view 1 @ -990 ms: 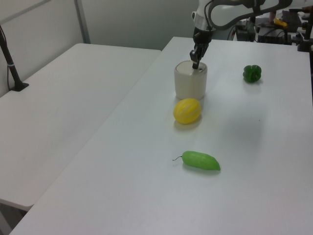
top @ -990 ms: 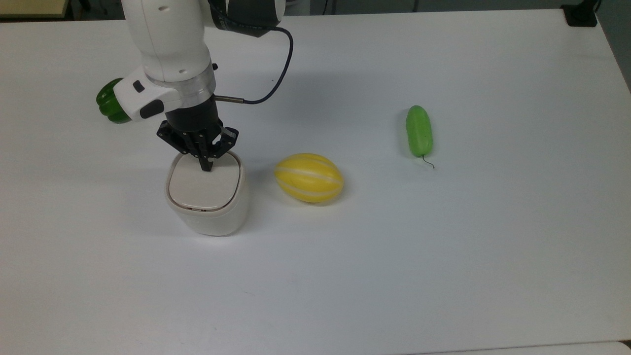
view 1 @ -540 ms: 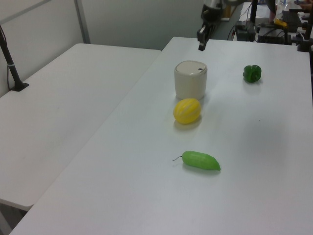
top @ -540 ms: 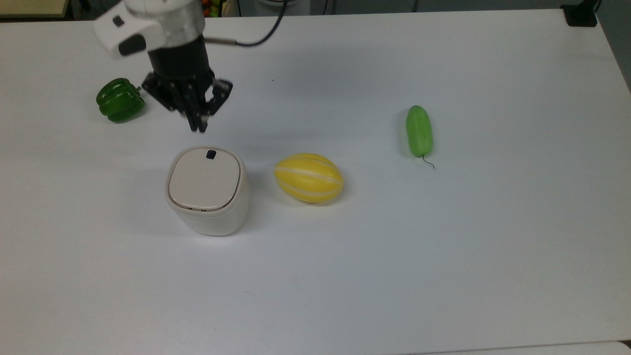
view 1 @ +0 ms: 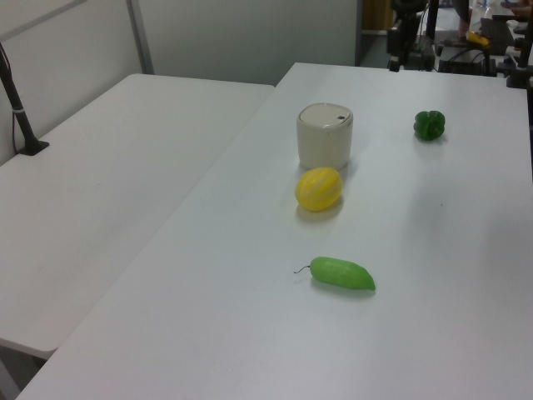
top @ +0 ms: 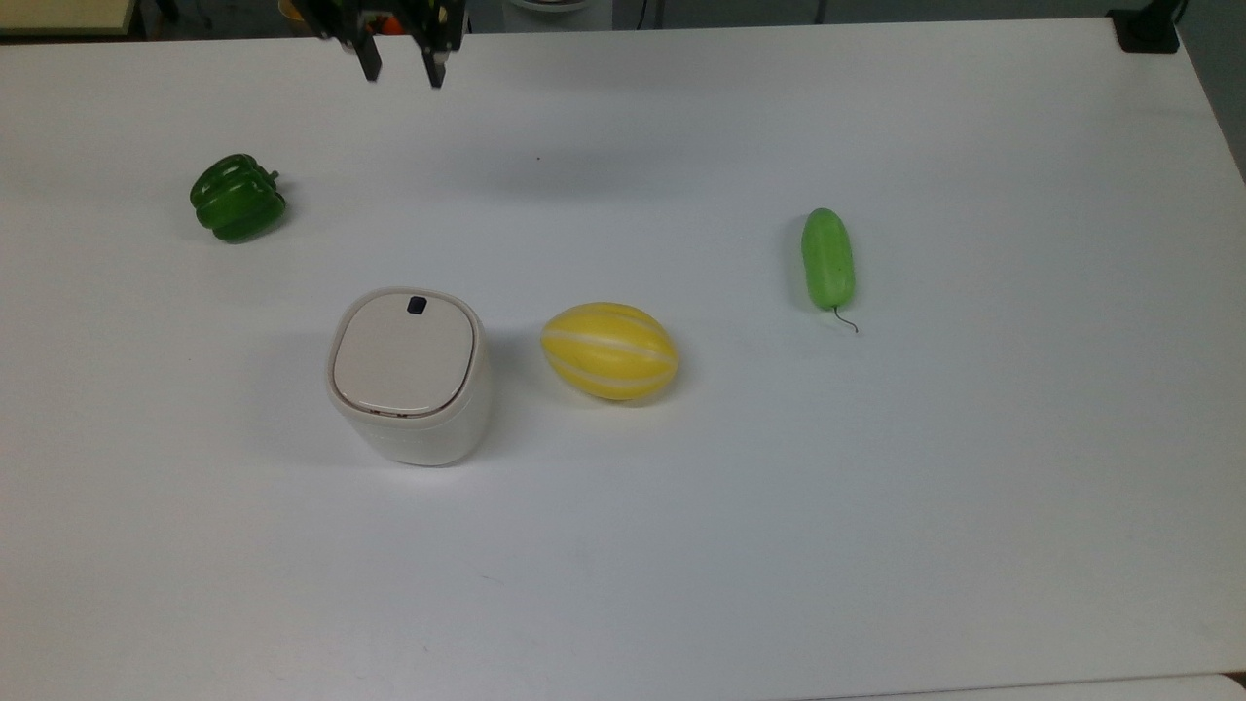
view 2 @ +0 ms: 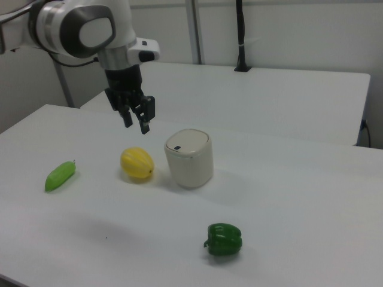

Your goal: Close garbage bin

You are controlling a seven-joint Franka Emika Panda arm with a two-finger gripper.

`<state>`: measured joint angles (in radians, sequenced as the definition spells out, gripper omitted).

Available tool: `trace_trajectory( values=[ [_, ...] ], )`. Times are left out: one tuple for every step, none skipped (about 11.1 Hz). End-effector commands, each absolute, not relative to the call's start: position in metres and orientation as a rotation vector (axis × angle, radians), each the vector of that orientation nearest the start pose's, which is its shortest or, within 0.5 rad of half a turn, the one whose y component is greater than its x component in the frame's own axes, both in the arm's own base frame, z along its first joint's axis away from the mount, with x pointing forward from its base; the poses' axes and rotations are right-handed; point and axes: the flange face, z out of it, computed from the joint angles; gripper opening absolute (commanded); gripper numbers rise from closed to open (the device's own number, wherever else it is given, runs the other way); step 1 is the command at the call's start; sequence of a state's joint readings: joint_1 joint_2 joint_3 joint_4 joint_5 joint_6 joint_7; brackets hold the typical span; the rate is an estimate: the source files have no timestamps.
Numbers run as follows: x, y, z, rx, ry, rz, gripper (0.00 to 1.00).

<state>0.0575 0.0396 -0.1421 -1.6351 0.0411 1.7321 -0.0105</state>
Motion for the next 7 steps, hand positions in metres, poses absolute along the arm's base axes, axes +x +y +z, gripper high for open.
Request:
trace_trajectory(
  values=[
    [0.538, -0.041, 0.588, -3.123, 0.108, 0.047, 1.00],
    [0.535, -0.042, 0.591, -3.136, 0.104, 0.066, 1.00],
    [0.535, -0.043, 0.591, -3.140, 0.099, 0.066, 1.00],
    [0.539, -0.043, 0.587, -3.143, 0.099, 0.076, 1.00],
    [0.545, -0.044, 0.589, -3.145, 0.107, 0.071, 1.00],
    [0.546, -0.047, 0.589, -3.145, 0.117, 0.073, 1.00],
    [0.545, -0.048, 0.587, -3.144, 0.129, 0.092, 1.00]
  ],
)
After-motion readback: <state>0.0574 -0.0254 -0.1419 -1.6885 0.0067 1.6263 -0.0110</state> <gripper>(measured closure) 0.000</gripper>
